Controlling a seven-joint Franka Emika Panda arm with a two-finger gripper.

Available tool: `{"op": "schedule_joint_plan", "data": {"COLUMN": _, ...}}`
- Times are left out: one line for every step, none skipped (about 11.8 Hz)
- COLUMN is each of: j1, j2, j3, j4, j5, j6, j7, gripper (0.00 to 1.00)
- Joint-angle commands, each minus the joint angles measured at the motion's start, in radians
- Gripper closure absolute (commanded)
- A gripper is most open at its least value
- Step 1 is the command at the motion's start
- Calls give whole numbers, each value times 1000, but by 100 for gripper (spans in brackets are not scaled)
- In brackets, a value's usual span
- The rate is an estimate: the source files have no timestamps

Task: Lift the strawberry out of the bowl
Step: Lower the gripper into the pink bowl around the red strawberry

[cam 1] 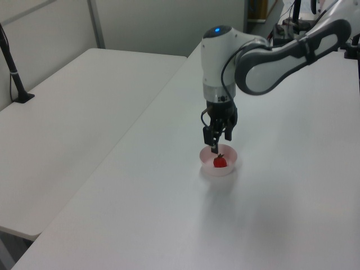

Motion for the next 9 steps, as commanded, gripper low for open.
{"op": "schedule_joint_plan", "data": {"j1": 23, "j2": 40, "j3": -12, "j4": 8, "j5": -33, "j6": 44, "j7": 66, "gripper": 26}}
{"op": "schedule_joint_plan", "data": {"j1": 21, "j2": 54, "j3": -12, "j4": 6, "j5": -33, "j6": 44, "j7": 66, "gripper": 27}}
{"op": "schedule_joint_plan", "data": {"j1": 21, "j2": 63, "j3": -12, "j4": 6, "j5": -35, "j6": 47, "j7": 65, "gripper": 27}}
{"op": "schedule_joint_plan", "data": {"j1": 21, "j2": 72, "j3": -12, "j4": 6, "j5": -35, "j6": 44, "j7": 63, "gripper": 27}}
{"op": "schedule_joint_plan", "data": {"j1": 21, "j2": 81, "j3": -12, "j4": 6, "j5": -36, "j6": 47, "j7": 63, "gripper": 27}}
{"op": "schedule_joint_plan", "data": {"j1": 21, "j2": 84, "j3": -12, "j4": 6, "j5": -47, "j6": 47, "j7": 65, "gripper": 28}}
{"op": "schedule_joint_plan", "data": {"j1": 23, "j2": 92, "j3": -12, "j4": 6, "j5": -53, "j6": 47, "j7": 65, "gripper": 37}}
{"op": "schedule_joint_plan", "data": {"j1": 21, "j2": 94, "j3": -12, "j4": 6, "j5": -53, "j6": 49, "j7": 65, "gripper": 52}}
{"op": "schedule_joint_plan", "data": {"j1": 21, "j2": 92, "j3": -12, "j4": 8, "j5": -52, "j6": 53, "j7": 60, "gripper": 66}}
